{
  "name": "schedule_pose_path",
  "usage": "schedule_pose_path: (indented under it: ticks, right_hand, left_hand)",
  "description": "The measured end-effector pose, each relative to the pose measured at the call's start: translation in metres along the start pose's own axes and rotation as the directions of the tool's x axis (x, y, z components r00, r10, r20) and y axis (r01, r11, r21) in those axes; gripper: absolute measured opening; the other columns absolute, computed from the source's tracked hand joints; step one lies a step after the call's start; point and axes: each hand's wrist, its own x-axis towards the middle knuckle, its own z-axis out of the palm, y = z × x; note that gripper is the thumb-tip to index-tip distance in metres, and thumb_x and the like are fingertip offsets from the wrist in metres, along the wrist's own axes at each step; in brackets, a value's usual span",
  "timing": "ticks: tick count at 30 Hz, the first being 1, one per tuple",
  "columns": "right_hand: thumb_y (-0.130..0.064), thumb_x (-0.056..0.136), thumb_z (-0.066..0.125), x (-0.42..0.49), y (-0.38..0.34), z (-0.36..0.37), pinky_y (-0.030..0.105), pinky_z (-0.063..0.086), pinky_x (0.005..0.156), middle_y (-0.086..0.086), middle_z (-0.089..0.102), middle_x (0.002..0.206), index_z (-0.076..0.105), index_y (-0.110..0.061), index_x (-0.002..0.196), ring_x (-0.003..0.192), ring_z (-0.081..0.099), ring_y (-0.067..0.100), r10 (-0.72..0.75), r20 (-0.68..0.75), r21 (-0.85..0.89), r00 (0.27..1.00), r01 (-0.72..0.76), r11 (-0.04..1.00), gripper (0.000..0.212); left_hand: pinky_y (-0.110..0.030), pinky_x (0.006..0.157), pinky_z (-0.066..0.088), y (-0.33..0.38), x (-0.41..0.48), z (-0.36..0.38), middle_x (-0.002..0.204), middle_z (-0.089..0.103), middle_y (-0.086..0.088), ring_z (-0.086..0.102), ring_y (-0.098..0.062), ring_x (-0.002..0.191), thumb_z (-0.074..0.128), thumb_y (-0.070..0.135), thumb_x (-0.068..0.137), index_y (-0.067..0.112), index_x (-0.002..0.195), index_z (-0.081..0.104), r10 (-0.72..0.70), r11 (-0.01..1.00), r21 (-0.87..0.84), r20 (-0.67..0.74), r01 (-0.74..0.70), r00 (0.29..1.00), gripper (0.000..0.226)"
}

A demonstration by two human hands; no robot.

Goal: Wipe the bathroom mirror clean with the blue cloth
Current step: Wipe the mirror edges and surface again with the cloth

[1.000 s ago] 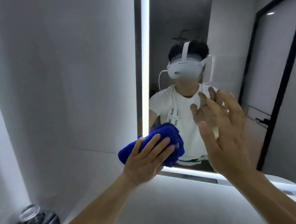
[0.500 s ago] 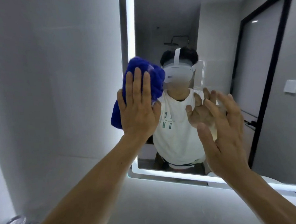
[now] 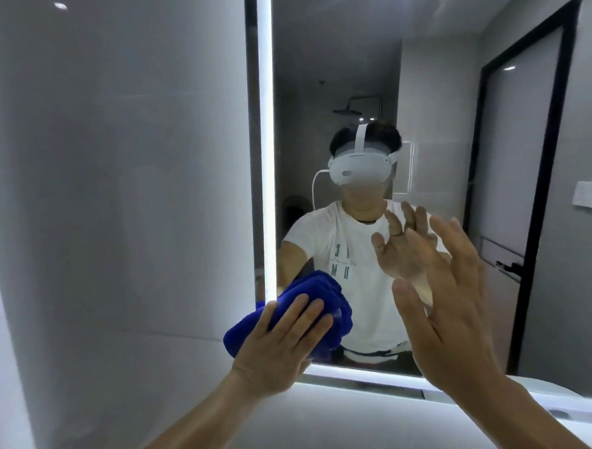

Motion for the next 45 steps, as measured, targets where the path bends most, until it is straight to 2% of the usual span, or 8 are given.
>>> schedule_pose_path:
  ticks: [13, 19, 25, 29, 33, 36, 41, 45]
  right_hand:
    - [-0.032, 0.095, 0.041, 0.051, -0.003, -0.004, 0.033, 0.014, 0.118, -0.005, 0.025, 0.155, 0.042, -0.02, 0.144, 0.147, 0.017, 0.015, -0.053, -0.045, -0.075, 0.998, 0.049, 0.996, 0.05]
    - [-0.029, 0.093, 0.041, 0.086, -0.008, -0.009, 0.053, 0.025, 0.113, 0.006, 0.029, 0.152, 0.044, -0.011, 0.142, 0.143, 0.023, 0.023, 0.026, -0.106, -0.073, 0.994, -0.034, 0.997, 0.052]
    - [-0.031, 0.093, 0.041, 0.09, -0.016, -0.002, 0.045, 0.018, 0.118, 0.001, 0.024, 0.155, 0.039, -0.016, 0.144, 0.146, 0.016, 0.017, 0.077, -0.086, -0.08, 0.993, -0.084, 0.993, 0.054]
    - [-0.036, 0.095, 0.037, 0.076, -0.012, -0.002, 0.034, 0.014, 0.118, 0.0, 0.023, 0.156, 0.038, -0.016, 0.146, 0.147, 0.015, 0.016, 0.047, -0.049, -0.156, 0.998, -0.054, 0.986, 0.055]
    - [-0.042, 0.093, 0.03, 0.077, -0.006, -0.008, 0.016, -0.002, 0.114, -0.005, 0.02, 0.158, 0.036, -0.018, 0.148, 0.148, 0.01, 0.011, 0.045, -0.047, -0.176, 0.998, -0.053, 0.983, 0.06]
    - [-0.041, 0.093, 0.031, 0.082, -0.005, -0.009, 0.019, 0.001, 0.115, -0.004, 0.022, 0.157, 0.038, -0.016, 0.147, 0.148, 0.012, 0.012, 0.022, -0.075, -0.174, 0.997, -0.034, 0.984, 0.06]
    - [-0.042, 0.093, 0.033, 0.086, -0.003, -0.007, 0.023, 0.005, 0.116, -0.007, 0.021, 0.156, 0.038, -0.018, 0.147, 0.147, 0.013, 0.011, 0.001, -0.105, -0.154, 0.995, -0.017, 0.988, 0.059]
    - [-0.039, 0.093, 0.036, 0.089, 0.002, -0.013, 0.041, 0.018, 0.118, -0.003, 0.027, 0.154, 0.041, -0.016, 0.145, 0.147, 0.018, 0.017, -0.035, -0.153, -0.15, 0.988, 0.011, 0.989, 0.057]
  left_hand:
    - [-0.048, 0.115, 0.028, -0.169, 0.244, -0.079, 0.16, 0.023, -0.011, 0.021, -0.032, 0.147, 0.039, 0.037, 0.094, 0.016, 0.153, 0.023, -0.509, 0.86, -0.078, -0.221, 0.505, 0.832, 0.065]
    - [-0.047, 0.114, 0.03, -0.124, 0.229, -0.068, 0.162, 0.02, -0.007, 0.022, -0.03, 0.147, 0.043, 0.035, 0.094, 0.018, 0.155, 0.02, -0.653, 0.757, -0.167, -0.207, 0.632, 0.728, 0.067]
    - [-0.047, 0.12, 0.013, -0.027, 0.125, -0.025, 0.165, 0.007, -0.004, 0.008, -0.028, 0.151, 0.056, 0.043, 0.094, 0.021, 0.157, 0.013, -0.41, 0.911, -0.117, -0.161, 0.395, 0.898, 0.079]
    - [-0.049, 0.122, 0.003, -0.013, 0.073, -0.016, 0.164, 0.008, -0.005, 0.009, -0.03, 0.151, 0.048, 0.041, 0.096, 0.019, 0.156, 0.013, 0.023, 1.0, 0.014, -0.086, -0.022, 0.996, 0.073]
    - [-0.046, 0.123, 0.006, -0.07, 0.103, -0.033, 0.16, 0.023, 0.001, 0.013, -0.027, 0.149, 0.036, 0.037, 0.104, 0.024, 0.154, 0.024, 0.548, 0.834, 0.061, 0.011, -0.548, 0.836, 0.053]
    - [-0.046, 0.122, 0.01, -0.115, 0.151, -0.051, 0.16, 0.024, 0.0, 0.014, -0.027, 0.15, 0.044, 0.036, 0.102, 0.025, 0.152, 0.028, 0.726, 0.684, 0.072, 0.022, -0.726, 0.687, 0.054]
    - [-0.049, 0.118, 0.023, -0.191, 0.229, -0.081, 0.159, 0.028, -0.006, 0.02, -0.03, 0.148, 0.056, 0.038, 0.095, 0.022, 0.152, 0.026, 0.6, 0.791, 0.149, 0.0, -0.594, 0.8, 0.066]
    - [-0.05, 0.111, 0.033, -0.24, 0.285, -0.103, 0.158, 0.029, -0.011, 0.024, -0.031, 0.147, 0.052, 0.04, 0.091, 0.014, 0.151, 0.029, 0.1, 0.993, 0.083, -0.145, -0.089, 0.984, 0.069]
